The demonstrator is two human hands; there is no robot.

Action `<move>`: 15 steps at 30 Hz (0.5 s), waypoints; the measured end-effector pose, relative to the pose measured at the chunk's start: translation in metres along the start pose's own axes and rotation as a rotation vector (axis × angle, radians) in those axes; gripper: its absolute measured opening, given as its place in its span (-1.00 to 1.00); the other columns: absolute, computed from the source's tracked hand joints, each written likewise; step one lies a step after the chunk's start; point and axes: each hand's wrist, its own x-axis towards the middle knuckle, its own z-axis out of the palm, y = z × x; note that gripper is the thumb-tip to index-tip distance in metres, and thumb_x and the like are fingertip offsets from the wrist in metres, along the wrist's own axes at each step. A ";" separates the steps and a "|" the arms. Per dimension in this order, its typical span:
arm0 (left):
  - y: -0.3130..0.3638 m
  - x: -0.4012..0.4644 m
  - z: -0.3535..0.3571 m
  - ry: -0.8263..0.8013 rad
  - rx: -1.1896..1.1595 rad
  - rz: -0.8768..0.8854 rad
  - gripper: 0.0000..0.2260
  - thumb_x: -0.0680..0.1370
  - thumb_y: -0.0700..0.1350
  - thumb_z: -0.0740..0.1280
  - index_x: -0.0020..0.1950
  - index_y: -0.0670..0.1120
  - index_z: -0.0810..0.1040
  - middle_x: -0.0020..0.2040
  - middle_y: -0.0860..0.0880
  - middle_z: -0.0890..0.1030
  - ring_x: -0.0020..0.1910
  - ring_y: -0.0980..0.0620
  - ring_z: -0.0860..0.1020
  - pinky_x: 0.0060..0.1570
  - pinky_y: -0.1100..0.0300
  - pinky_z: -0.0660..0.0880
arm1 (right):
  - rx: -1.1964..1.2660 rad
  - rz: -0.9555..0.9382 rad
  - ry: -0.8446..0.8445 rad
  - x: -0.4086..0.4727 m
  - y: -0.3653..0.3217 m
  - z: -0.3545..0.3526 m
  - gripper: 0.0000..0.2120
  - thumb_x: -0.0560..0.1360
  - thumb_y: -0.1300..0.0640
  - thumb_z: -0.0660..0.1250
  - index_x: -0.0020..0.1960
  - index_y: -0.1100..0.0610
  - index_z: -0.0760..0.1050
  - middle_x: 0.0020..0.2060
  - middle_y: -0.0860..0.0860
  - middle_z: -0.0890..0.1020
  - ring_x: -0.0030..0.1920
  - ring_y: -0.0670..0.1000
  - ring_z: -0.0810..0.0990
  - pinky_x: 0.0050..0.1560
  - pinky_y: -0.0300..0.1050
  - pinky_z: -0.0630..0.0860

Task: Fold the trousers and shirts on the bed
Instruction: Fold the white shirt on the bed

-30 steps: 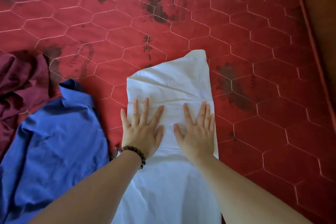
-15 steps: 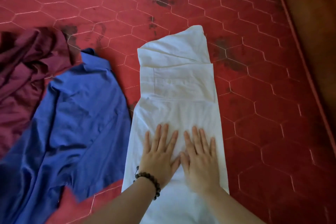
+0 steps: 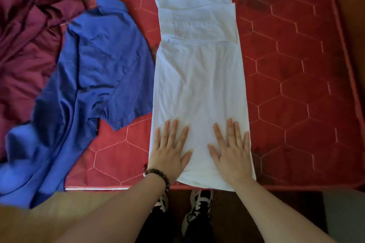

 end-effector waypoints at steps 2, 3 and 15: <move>0.002 -0.005 -0.004 -0.012 0.016 0.026 -0.43 0.59 0.20 -0.06 0.56 0.01 0.07 0.56 -0.16 0.03 0.54 -0.20 0.01 0.46 -0.21 0.05 | -0.011 -0.053 -0.042 -0.008 0.009 0.000 -0.40 0.56 -0.27 -0.27 0.53 -0.12 -0.31 0.53 0.07 -0.27 0.52 0.06 -0.34 0.50 0.18 -0.25; 0.004 -0.009 -0.007 -0.029 0.026 0.048 -0.46 0.59 0.18 -0.05 0.55 0.02 0.15 0.55 -0.18 0.10 0.52 -0.21 0.07 0.45 -0.22 0.12 | 0.006 -0.090 -0.057 -0.011 0.016 -0.002 -0.43 0.56 -0.25 -0.30 0.52 -0.15 -0.34 0.53 0.03 -0.29 0.51 0.03 -0.37 0.50 0.16 -0.27; -0.019 -0.053 -0.020 -0.033 0.003 0.265 -0.49 0.44 0.04 0.41 0.38 0.00 0.47 0.40 -0.11 0.44 0.39 -0.12 0.40 0.32 -0.14 0.36 | -0.069 -0.352 -0.092 -0.040 0.089 -0.025 -0.04 0.36 0.45 0.27 0.55 -0.11 -0.10 0.55 0.01 -0.15 0.54 0.04 -0.23 0.51 0.13 -0.21</move>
